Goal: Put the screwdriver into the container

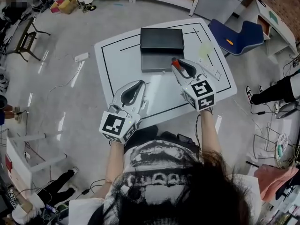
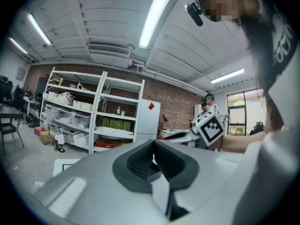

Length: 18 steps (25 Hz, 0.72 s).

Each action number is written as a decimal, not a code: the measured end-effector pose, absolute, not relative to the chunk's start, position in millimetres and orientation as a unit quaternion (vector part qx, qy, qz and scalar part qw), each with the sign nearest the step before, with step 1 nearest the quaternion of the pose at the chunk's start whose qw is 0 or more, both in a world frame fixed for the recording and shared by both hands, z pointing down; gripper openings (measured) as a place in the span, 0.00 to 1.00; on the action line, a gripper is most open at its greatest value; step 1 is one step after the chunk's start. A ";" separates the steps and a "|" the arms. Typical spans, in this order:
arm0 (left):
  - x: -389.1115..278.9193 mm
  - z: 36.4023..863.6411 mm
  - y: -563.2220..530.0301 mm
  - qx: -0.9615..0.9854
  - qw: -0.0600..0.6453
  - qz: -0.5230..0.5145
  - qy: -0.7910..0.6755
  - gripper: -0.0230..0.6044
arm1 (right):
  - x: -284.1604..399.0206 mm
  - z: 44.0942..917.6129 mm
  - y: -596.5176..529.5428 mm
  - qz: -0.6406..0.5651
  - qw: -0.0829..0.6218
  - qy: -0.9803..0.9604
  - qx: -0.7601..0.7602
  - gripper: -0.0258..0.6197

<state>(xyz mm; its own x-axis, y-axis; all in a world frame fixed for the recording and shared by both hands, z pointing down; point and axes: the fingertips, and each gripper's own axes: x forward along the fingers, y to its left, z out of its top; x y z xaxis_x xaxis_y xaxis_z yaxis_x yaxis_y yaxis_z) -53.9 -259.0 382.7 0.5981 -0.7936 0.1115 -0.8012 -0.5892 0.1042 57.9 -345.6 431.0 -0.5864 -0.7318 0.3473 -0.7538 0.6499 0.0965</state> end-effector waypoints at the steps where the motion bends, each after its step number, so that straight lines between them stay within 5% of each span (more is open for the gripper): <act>1: -57.0 382.8 -262.2 0.891 0.073 0.026 -0.447 0.04 | 54.5 435.2 -355.1 0.025 0.193 -0.889 0.415 0.19; 18: -99.2 405.5 -293.2 0.878 0.103 0.032 -0.467 0.04 | 3.2 564.3 -453.2 -0.005 0.396 -0.868 0.299 0.20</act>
